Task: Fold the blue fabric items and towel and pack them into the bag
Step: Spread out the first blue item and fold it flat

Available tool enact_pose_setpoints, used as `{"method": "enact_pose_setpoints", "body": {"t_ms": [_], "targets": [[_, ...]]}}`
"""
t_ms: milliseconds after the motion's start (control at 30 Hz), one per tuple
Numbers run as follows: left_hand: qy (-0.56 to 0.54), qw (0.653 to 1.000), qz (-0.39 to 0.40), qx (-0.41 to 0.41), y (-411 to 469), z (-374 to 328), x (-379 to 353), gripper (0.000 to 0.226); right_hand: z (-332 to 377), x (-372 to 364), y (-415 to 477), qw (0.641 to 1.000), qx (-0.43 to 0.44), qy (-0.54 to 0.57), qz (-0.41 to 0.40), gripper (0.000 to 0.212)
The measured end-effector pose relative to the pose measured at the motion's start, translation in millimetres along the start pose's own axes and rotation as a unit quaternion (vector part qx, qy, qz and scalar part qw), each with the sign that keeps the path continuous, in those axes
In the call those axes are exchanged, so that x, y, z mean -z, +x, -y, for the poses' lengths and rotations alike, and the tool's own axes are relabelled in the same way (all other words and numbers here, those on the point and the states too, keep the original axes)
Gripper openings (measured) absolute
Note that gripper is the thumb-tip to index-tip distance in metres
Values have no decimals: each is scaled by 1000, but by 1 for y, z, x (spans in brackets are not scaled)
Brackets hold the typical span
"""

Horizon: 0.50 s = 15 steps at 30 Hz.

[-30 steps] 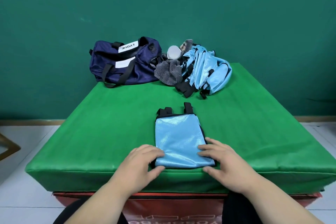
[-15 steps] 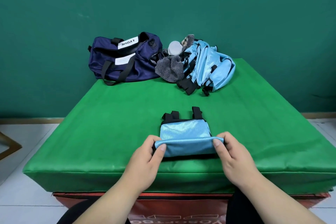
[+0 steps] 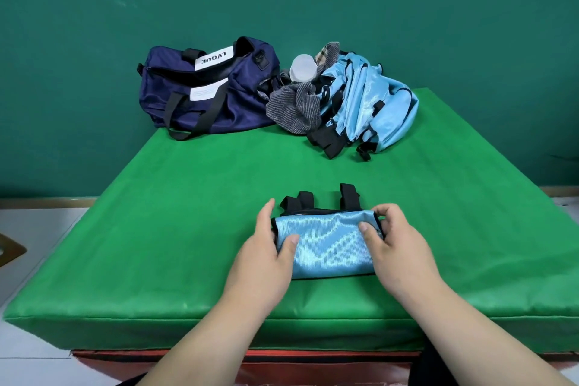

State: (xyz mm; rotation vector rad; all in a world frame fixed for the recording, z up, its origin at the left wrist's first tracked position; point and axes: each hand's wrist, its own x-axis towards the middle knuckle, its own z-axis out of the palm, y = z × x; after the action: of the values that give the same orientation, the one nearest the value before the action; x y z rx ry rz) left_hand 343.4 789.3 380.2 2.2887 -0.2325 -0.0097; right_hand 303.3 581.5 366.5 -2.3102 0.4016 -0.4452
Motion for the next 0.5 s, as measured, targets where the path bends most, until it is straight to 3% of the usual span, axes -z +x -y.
{"method": "enact_pose_setpoints", "body": {"t_ms": [333, 433, 500], "targets": [[178, 984, -26, 8, 23, -2, -4, 65, 10, -6, 18, 999, -41, -34, -2, 22], [187, 978, -67, -65, 16, -2, 0, 59, 12, -7, 17, 998, -47, -23, -22, 27], [218, 966, -11, -141, 6, -5, -1, 59, 13, -8, 16, 998, -48, -26, -28, 28]]}}
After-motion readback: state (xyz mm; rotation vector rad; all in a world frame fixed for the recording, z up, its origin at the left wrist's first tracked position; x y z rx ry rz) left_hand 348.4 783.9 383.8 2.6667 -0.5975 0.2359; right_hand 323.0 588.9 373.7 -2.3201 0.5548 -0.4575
